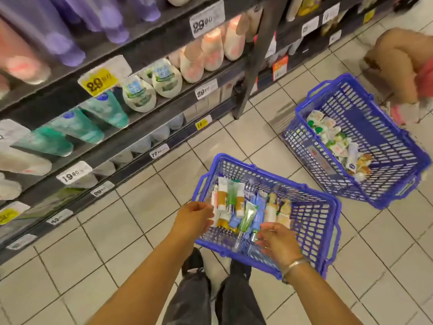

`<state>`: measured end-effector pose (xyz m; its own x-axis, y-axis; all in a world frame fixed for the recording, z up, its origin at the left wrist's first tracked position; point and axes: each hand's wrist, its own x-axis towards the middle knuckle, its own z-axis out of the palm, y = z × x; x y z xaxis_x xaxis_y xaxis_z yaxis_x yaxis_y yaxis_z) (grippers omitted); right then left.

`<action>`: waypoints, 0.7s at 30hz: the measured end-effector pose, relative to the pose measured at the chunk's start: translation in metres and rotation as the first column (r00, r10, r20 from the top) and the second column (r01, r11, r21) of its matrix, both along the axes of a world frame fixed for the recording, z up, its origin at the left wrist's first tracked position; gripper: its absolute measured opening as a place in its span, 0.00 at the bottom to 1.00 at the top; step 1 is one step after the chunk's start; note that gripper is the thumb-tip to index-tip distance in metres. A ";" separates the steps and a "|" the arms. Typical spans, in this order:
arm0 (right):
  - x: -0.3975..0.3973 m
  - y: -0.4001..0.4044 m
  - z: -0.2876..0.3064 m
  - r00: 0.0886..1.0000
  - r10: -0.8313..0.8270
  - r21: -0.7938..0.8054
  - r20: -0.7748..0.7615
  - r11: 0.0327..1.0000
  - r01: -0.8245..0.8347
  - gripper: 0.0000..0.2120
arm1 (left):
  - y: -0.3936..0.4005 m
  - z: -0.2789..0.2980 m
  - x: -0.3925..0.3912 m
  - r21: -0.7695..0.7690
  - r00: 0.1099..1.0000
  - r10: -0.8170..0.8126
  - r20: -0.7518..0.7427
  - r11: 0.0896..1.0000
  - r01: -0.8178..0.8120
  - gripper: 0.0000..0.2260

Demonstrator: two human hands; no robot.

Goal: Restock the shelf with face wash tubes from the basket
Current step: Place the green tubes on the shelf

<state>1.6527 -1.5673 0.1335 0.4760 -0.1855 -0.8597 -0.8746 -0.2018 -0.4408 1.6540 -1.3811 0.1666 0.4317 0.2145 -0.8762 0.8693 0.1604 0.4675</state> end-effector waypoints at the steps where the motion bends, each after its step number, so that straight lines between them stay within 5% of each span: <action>1: 0.001 -0.002 -0.022 1.000 0.010 -0.005 0.005 1.000 -0.010 0.13 | -0.003 -0.024 0.002 -0.013 1.000 0.014 -0.017 1.000 -0.014 0.05; 11: -0.002 -0.021 -0.236 0.993 0.113 -0.036 -0.041 0.993 -0.114 0.13 | -0.040 -0.261 -0.002 0.083 0.977 -0.084 -0.196 0.991 0.102 0.09; 21: -0.022 -0.037 -0.347 0.977 0.214 -0.275 0.009 0.940 -0.203 0.07 | -0.058 -0.395 -0.007 0.213 0.843 -0.292 -0.451 0.882 0.420 0.23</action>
